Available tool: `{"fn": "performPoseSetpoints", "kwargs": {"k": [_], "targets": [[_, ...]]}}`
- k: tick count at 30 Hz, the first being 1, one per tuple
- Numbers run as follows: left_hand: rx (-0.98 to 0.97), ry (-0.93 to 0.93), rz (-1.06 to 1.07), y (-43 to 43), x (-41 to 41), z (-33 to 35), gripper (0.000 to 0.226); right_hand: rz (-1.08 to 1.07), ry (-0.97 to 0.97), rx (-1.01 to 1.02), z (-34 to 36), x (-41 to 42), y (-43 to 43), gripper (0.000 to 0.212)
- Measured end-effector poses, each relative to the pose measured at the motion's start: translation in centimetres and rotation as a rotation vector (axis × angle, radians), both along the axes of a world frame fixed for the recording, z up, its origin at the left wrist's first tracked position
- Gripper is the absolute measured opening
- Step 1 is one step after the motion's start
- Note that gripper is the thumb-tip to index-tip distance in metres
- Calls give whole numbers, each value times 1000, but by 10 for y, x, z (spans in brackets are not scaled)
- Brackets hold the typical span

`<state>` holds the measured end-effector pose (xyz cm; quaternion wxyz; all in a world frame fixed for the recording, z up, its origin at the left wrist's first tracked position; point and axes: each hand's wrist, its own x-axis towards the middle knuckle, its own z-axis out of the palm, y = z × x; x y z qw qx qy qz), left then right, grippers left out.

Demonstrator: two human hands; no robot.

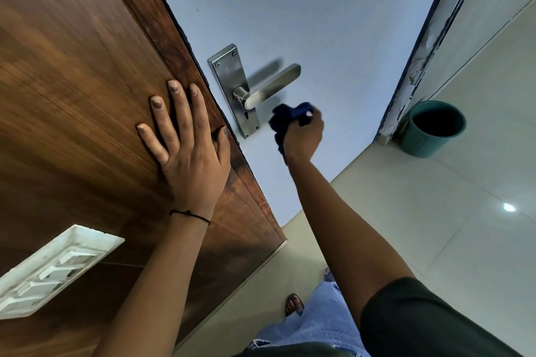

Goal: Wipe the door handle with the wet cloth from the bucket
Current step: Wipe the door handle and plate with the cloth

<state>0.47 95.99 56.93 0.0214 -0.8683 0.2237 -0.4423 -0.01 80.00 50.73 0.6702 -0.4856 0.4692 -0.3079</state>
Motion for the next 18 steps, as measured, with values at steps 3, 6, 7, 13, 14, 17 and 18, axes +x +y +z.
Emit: {"fn": "performPoseSetpoints", "kwargs": {"k": [3,6,7,13,14,17,18], "targets": [[2,1,-18,1,1,-2,66,-106,-148,-7,6,-7,-2,55],[18,-32,-31,2,2,-5,71,-75,-185,-259,20,-4,13,56],[20,-43,-35,3,3,-5,71,-40,-174,-364,24,-2,23,53],[8,-60,-37,2,4,-6,73,107,-174,-606,14,0,59,41],[9,-64,-34,2,4,-6,74,86,-176,-583,13,1,51,43],[13,-64,-37,2,5,-6,75,-36,-137,-463,22,9,12,45],[14,-63,-38,2,6,-6,75,-64,-124,-433,26,11,-1,45]]}}
